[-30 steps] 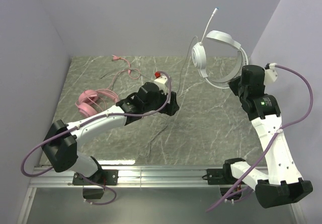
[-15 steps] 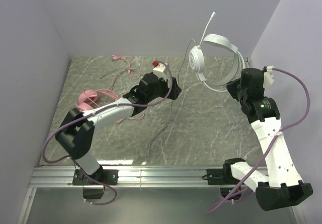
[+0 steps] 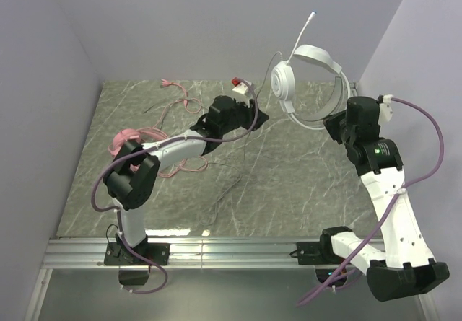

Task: Wrap the headphones
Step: Wrap the headphone cable with the left arm

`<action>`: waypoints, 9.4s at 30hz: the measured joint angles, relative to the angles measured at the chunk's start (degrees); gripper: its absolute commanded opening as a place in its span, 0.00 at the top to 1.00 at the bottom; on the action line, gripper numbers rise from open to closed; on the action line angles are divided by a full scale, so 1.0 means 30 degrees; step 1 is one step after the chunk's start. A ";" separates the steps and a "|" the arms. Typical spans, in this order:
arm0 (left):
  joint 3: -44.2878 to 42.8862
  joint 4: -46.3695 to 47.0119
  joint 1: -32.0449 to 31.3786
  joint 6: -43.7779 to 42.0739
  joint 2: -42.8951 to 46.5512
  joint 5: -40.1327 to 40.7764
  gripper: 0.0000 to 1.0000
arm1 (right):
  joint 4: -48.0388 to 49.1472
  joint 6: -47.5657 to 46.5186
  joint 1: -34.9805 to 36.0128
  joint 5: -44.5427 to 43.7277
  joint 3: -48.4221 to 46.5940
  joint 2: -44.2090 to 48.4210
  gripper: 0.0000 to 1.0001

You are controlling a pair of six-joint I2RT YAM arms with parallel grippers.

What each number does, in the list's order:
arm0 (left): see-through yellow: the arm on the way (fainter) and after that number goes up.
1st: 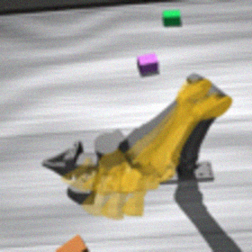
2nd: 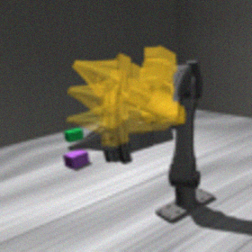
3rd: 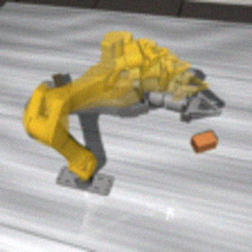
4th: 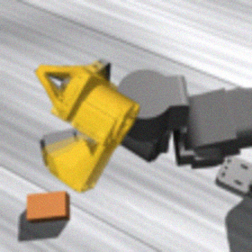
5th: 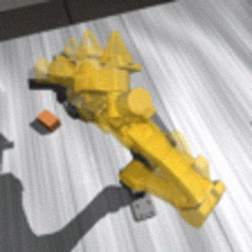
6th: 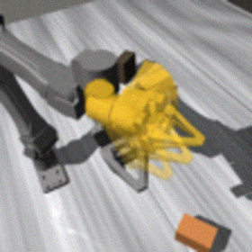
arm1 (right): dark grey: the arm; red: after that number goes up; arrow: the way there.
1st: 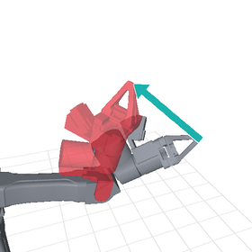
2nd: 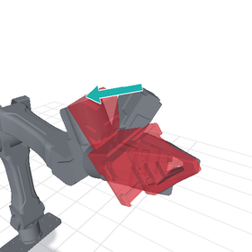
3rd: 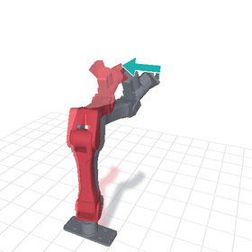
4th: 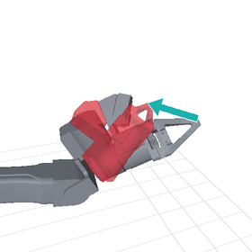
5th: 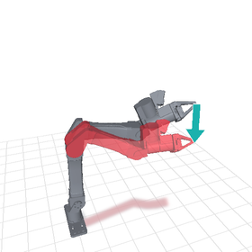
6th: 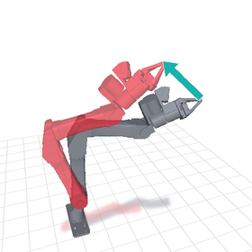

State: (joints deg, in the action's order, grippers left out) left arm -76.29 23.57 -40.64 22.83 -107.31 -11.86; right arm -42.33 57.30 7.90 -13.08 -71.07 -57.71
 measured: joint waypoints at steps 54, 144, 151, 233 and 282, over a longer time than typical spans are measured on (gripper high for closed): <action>-0.1107 -1.1642 -0.5115 -0.3155 0.3016 0.1246 0.83 | -0.1610 0.1938 0.1574 -0.7643 -0.2098 -0.6018 1.00; -0.1734 -1.2743 -0.2106 -2.5820 1.0797 0.8276 0.99 | 0.4758 -1.2619 0.5391 -0.5042 0.5479 -0.2135 1.00; -0.1749 -1.3194 0.0102 -2.6024 1.0907 0.5224 0.99 | 0.5821 -1.3449 0.5901 -0.4452 0.6900 -0.1042 1.00; 0.0546 -0.6747 0.1064 -1.5548 0.6827 -0.9326 0.92 | 1.1701 -1.4469 0.8568 0.2098 0.8954 0.4896 1.00; 0.8408 0.4816 0.3577 -0.5260 1.1198 -0.6120 0.02 | 0.8932 -1.3529 0.8575 0.1545 0.6033 0.3774 1.00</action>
State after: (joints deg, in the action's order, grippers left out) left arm -51.07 38.02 -29.91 7.05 -73.71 -30.22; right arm -15.53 16.71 33.63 -8.45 -52.97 -46.39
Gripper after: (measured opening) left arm 0.956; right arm 0.074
